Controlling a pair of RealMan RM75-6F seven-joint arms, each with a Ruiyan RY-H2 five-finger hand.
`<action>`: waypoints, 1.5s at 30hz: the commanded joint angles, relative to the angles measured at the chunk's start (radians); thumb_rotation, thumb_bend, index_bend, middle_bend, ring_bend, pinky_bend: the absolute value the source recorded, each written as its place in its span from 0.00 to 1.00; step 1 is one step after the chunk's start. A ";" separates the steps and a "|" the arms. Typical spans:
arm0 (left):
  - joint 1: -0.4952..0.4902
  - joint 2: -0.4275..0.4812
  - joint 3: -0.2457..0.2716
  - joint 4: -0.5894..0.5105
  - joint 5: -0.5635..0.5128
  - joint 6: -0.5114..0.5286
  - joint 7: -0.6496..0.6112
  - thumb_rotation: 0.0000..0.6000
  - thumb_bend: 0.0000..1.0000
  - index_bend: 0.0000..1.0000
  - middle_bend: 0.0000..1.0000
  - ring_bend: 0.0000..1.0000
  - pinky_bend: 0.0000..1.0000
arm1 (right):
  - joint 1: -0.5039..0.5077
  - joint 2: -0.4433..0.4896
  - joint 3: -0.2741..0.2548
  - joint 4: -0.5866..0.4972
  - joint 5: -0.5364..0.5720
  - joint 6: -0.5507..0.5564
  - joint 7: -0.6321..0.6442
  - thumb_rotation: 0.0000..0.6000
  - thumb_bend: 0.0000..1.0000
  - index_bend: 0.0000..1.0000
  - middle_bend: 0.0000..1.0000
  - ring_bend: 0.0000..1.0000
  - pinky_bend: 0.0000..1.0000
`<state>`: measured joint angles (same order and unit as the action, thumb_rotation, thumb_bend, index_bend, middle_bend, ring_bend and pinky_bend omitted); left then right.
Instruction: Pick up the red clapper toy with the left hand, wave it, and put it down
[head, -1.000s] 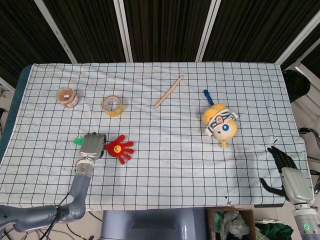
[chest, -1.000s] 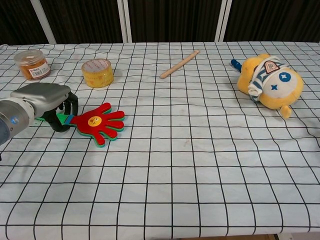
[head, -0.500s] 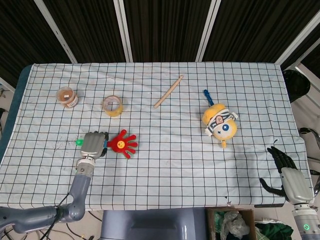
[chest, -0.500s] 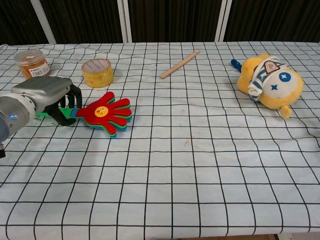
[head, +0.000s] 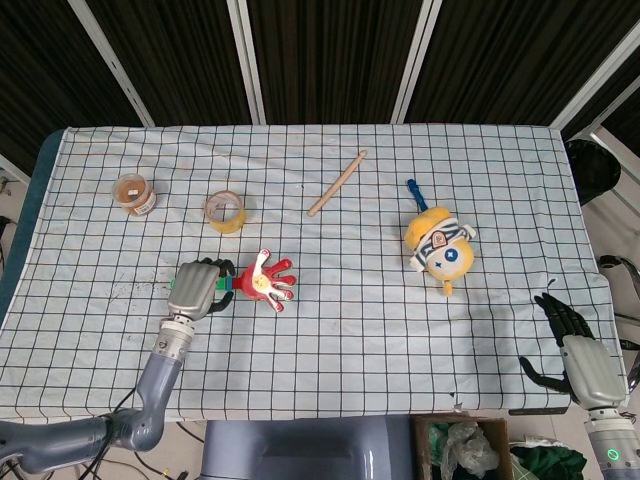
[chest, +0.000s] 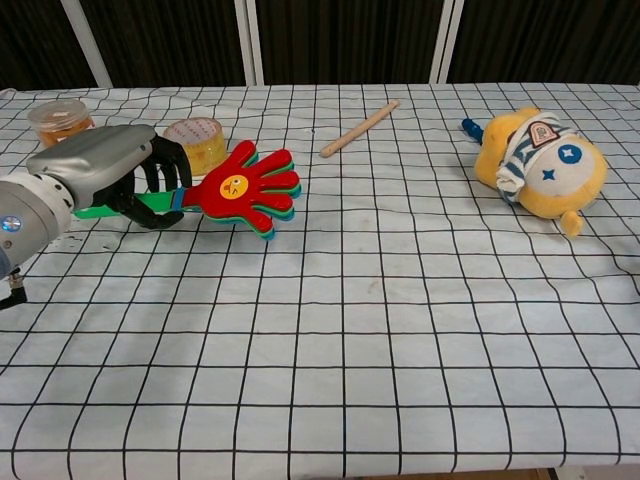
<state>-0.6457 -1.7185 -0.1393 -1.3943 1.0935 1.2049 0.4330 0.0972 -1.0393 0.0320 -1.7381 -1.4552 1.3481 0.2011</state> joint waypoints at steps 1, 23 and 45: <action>0.004 0.008 0.002 -0.007 0.014 -0.003 -0.012 1.00 0.62 0.51 0.54 0.42 0.55 | 0.000 0.000 0.000 0.000 -0.001 0.001 0.000 1.00 0.29 0.00 0.00 0.00 0.06; 0.030 0.009 -0.002 -0.009 0.113 0.002 -0.101 1.00 0.74 0.60 0.80 0.74 0.92 | -0.001 0.002 0.000 0.000 -0.001 0.001 0.003 1.00 0.29 0.00 0.00 0.00 0.06; 0.074 0.026 0.021 -0.048 0.519 0.308 -0.470 1.00 0.74 0.64 0.85 0.79 0.98 | 0.000 0.002 0.000 0.000 0.002 -0.002 0.002 1.00 0.28 0.00 0.00 0.00 0.06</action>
<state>-0.5884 -1.7015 -0.1267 -1.4272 1.5530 1.4466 0.0320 0.0970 -1.0376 0.0321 -1.7381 -1.4530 1.3463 0.2027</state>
